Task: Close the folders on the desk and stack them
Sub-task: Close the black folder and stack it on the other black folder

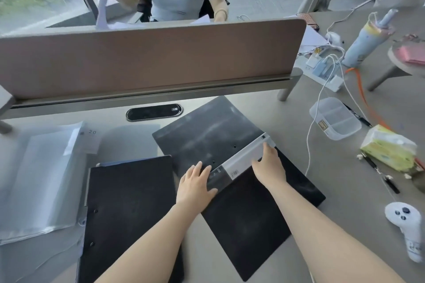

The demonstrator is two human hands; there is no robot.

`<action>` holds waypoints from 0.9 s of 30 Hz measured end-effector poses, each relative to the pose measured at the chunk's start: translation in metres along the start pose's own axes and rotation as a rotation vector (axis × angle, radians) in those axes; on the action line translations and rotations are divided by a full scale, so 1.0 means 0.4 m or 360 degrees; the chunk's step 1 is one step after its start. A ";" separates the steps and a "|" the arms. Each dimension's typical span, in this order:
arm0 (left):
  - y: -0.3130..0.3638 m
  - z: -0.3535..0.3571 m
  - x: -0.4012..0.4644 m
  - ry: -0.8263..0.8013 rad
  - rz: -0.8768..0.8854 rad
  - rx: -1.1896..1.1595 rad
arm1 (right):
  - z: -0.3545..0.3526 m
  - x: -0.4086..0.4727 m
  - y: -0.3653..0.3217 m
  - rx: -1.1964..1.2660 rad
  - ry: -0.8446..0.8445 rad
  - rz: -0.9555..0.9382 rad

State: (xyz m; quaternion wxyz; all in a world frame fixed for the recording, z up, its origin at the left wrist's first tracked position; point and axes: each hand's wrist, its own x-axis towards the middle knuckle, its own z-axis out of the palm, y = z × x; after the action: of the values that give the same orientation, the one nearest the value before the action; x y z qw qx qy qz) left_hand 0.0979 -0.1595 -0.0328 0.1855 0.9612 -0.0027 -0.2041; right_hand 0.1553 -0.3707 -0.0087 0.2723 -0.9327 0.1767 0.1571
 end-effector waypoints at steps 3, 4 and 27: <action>0.010 0.016 0.018 0.0010 -0.0002 0.0058 | -0.006 0.034 0.006 0.0019 -0.0001 0.0010; 0.013 0.021 0.024 0.0019 -0.0002 0.0062 | -0.007 0.045 0.008 0.0023 0.0008 0.0006; 0.046 0.020 0.036 0.0037 -0.0105 -0.0034 | -0.073 0.129 0.001 0.0521 0.0329 0.0125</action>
State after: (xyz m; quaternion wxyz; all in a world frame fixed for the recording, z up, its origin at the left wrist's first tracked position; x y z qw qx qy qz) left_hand 0.1092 -0.1805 -0.0386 0.1890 0.9610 0.0333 -0.1989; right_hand 0.2068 -0.4003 -0.0056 0.3945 -0.8795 0.2631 0.0402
